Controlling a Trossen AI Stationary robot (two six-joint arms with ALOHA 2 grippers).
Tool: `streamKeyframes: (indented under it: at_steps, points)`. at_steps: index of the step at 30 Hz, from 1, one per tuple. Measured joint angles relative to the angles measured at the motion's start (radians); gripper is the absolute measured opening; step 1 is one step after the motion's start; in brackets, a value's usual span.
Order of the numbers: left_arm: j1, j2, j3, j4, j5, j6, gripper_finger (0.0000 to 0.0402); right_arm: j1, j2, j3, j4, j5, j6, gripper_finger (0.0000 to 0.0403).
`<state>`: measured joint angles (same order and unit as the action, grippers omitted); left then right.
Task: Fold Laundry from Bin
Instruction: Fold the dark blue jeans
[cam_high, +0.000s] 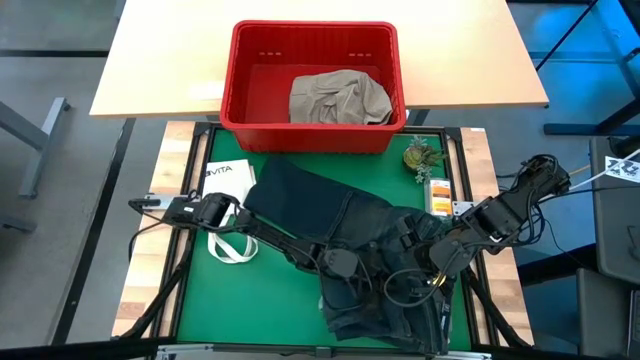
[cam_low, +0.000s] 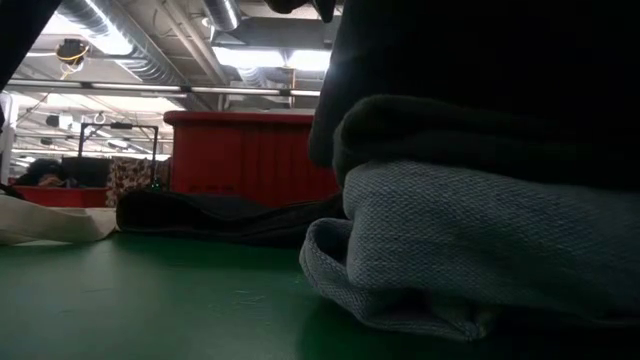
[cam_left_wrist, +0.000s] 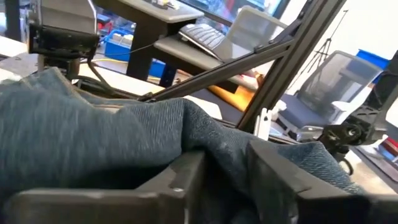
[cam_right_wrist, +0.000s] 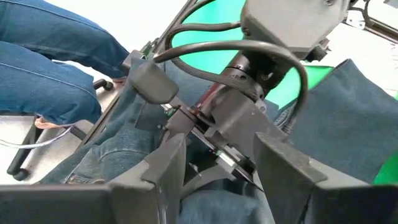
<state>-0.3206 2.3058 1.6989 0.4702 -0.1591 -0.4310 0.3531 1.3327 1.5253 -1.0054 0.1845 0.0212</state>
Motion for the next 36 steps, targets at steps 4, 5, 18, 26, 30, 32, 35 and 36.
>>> streamKeyframes:
  at_steps: [4, 5, 18, 26, 30, 32, 35, 36]
  points:
    - [0.001, 0.0, 0.0, 0.009, 0.012, 0.0, 0.0147, 0.0, 0.0, 0.0, 0.0, -0.021, 0.001, 0.0188]
    - [0.0, 0.0, 0.0, 0.009, 0.013, 0.0, 0.0155, 0.0, 0.0, 0.0, 0.0, -0.021, 0.001, 0.0188]
    - [0.017, 0.0, -0.001, 0.077, 0.102, 0.002, 0.0179, 0.001, 0.0, -0.001, -0.027, -0.111, 0.17, 0.0188]
    - [0.018, 0.0, -0.001, 0.157, 0.152, 0.102, 0.0179, 0.002, 0.0, -0.001, -0.043, -0.231, 0.268, 0.0188]
    - [0.018, 0.0, -0.001, 0.149, 0.139, 0.11, 0.0179, 0.001, 0.0, -0.001, -0.049, -0.23, 0.268, 0.0188]
    - [0.018, 0.0, -0.001, 0.147, 0.104, 0.112, 0.0179, 0.001, 0.0, -0.001, -0.049, -0.23, 0.268, 0.0188]
    - [0.019, 0.0, -0.001, 0.146, 0.029, 0.114, 0.0179, 0.001, 0.0, -0.001, -0.049, -0.23, 0.268, 0.0188]
    - [0.021, 0.0, -0.001, 0.144, 0.008, 0.128, 0.0179, 0.001, 0.0, -0.001, -0.049, -0.23, 0.268, 0.0188]
